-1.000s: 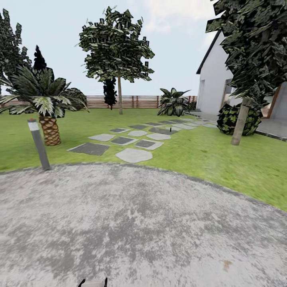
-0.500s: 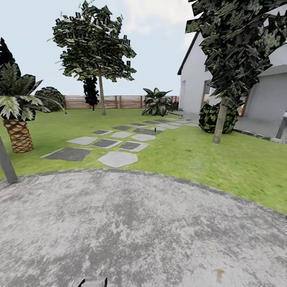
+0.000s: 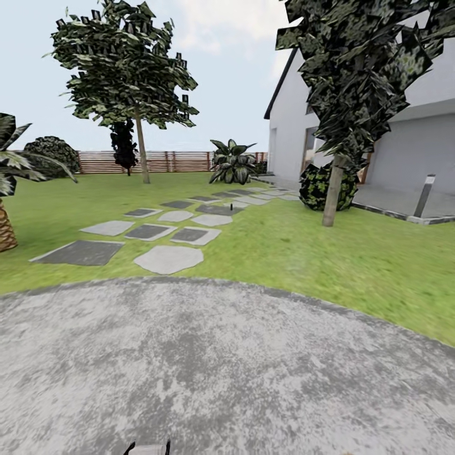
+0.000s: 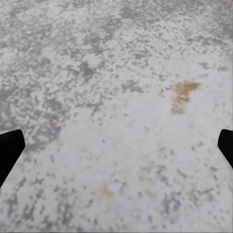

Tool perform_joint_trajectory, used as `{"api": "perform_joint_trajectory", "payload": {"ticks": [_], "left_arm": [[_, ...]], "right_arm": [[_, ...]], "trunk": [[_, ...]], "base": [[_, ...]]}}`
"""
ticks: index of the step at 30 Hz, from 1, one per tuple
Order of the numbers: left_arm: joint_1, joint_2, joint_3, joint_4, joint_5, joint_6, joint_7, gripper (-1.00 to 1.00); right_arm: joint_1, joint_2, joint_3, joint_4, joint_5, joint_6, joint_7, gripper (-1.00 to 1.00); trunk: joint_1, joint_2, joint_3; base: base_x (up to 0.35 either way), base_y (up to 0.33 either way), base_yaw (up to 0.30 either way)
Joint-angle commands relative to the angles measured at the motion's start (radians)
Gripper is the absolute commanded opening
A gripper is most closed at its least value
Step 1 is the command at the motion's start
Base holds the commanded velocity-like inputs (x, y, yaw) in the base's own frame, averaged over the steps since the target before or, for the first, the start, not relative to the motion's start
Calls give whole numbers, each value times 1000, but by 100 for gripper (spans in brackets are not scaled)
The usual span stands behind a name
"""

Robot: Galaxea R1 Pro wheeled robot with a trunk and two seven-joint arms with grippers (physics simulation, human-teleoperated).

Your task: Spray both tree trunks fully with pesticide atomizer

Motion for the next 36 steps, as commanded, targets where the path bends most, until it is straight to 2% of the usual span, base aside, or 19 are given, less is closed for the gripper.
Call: {"api": "perform_joint_trajectory", "payload": {"ticks": [1, 36], "left_arm": [[0, 0, 0, 1, 4, -3, 0, 100], [0, 0, 0, 1, 4, -3, 0, 100]], "right_arm": [[-1, 0, -2, 0, -1, -3, 2, 100], [-1, 0, -2, 1, 2, -3, 2, 100]], "trunk": [[0, 0, -1], [0, 0, -1]], "base": [[327, 0, -3], [327, 0, 0]]}}
